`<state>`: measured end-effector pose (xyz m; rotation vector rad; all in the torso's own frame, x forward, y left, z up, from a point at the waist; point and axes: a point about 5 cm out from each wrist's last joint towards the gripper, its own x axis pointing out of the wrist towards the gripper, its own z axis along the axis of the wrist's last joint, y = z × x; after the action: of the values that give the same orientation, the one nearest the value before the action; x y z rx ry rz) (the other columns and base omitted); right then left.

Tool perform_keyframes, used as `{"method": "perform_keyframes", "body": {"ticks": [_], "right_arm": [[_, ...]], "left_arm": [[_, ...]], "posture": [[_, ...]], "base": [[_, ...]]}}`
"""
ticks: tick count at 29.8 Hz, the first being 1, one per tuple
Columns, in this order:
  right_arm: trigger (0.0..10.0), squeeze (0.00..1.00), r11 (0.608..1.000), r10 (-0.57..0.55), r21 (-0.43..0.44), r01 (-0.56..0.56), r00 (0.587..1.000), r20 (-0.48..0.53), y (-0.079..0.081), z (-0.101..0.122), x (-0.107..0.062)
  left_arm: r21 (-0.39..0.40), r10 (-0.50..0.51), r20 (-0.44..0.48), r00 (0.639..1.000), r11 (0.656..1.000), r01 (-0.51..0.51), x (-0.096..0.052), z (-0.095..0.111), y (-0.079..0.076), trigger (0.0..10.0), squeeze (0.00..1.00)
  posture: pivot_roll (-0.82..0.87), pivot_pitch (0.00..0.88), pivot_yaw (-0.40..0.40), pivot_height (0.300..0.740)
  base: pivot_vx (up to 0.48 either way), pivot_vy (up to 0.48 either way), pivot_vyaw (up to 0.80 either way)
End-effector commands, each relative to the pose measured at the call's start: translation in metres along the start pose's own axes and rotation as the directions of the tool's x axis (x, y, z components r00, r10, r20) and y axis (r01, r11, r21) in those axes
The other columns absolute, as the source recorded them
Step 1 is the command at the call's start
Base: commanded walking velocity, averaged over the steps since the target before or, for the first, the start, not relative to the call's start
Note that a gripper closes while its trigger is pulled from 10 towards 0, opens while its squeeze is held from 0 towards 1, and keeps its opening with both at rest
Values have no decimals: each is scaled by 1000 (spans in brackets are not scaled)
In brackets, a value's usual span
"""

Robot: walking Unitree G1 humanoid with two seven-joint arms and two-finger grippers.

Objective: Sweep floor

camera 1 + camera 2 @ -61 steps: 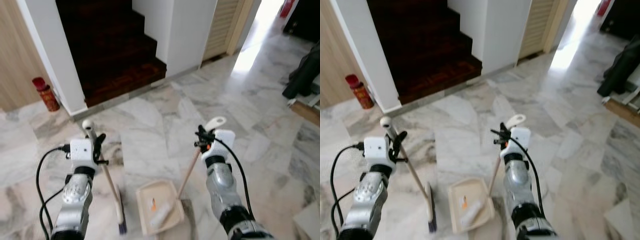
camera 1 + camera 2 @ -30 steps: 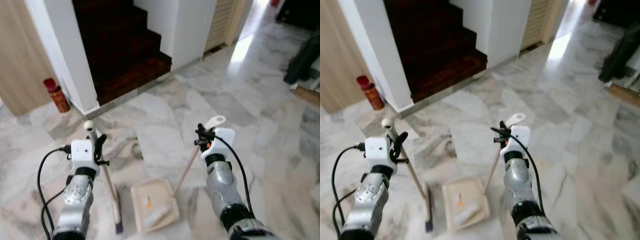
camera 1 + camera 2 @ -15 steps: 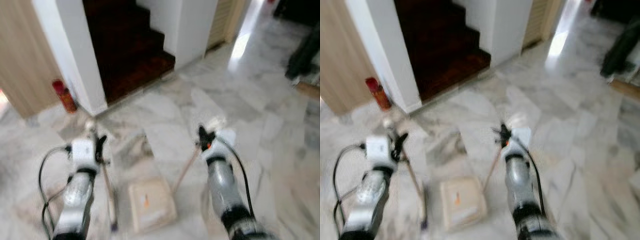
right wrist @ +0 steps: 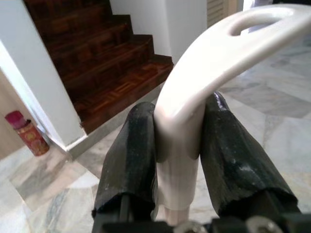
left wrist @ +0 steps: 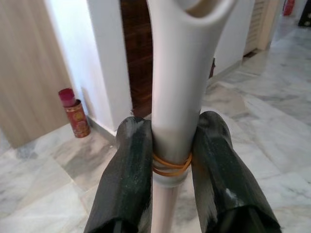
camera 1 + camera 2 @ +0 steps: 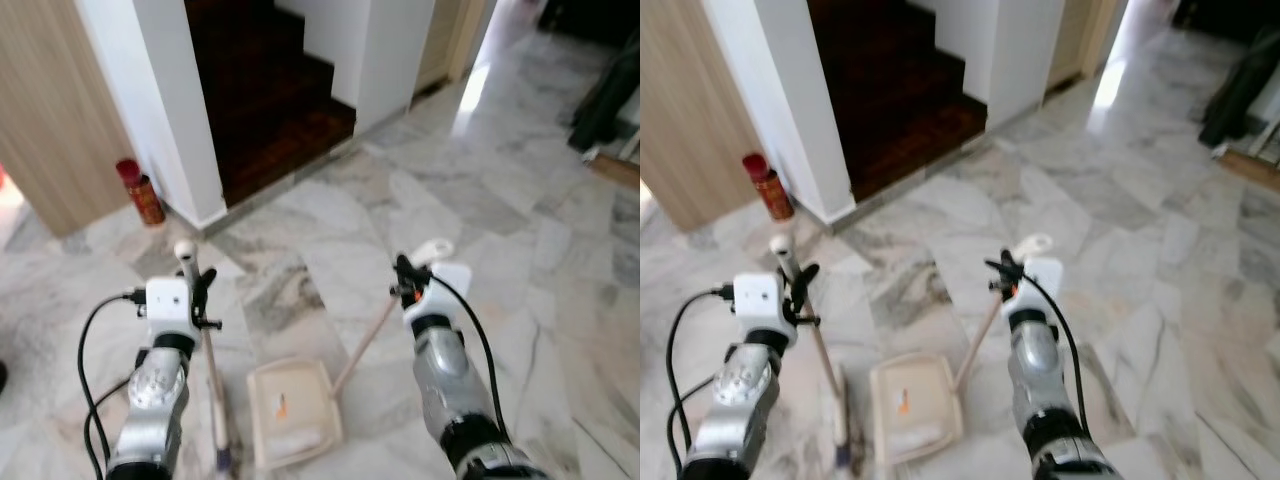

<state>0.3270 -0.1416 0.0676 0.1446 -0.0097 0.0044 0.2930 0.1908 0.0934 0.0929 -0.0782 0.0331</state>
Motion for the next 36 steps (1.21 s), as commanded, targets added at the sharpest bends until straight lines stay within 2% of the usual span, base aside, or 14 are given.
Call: {"method": "perform_keyframes", "body": {"ticks": [1,29,36], "right_arm": [[10000,0,999,33,-7,-33,998,45,9,11,7],[10000,0,999,54,-12,-53,998,42,12,10,6],[10000,0,998,56,-16,-55,997,44,13,11,6]], "left_arm": [[5,10,40,999,1000,-10,3,9,4,10000,0],[8,6,39,999,1000,-6,2,10,6,10000,0],[8,5,39,999,1000,-6,3,10,6,10000,0]], "posture": [[58,33,-37,740],[63,33,-34,740],[64,29,-32,740]], "base": [[0,322,0],[0,321,0],[0,322,511]]}}
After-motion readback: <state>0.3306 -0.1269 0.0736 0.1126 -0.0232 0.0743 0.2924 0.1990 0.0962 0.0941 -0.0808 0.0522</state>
